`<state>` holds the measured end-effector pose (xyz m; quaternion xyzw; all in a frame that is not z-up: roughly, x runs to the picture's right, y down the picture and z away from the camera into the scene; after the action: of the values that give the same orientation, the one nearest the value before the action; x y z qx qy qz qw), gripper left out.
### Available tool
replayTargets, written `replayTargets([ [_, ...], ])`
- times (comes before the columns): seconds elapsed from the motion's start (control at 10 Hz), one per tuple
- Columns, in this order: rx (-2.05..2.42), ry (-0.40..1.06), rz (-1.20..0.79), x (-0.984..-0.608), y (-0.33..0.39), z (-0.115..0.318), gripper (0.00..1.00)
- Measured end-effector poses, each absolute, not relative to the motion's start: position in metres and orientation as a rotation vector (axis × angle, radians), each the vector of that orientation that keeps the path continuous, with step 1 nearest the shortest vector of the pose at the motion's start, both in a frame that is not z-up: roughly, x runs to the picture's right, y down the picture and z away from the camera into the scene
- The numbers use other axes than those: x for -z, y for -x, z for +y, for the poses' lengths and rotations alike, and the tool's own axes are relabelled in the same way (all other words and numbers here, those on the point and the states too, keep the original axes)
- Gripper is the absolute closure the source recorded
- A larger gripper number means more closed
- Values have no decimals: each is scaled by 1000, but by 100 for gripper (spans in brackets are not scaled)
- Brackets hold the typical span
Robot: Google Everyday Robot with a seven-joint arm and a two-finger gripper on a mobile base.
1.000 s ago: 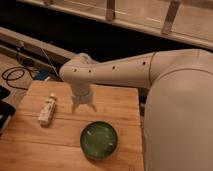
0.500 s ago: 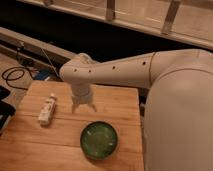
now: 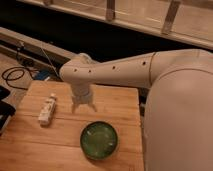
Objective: Place the bottle in the ceramic bowl
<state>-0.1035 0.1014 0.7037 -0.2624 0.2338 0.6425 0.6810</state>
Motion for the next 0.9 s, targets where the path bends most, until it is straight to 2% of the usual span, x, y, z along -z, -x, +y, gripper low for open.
replayTargets([
  [0.6,-1434,578,521,-705,104,99,35],
  [0.9,-1347,571,477,-719,129,85,35],
])
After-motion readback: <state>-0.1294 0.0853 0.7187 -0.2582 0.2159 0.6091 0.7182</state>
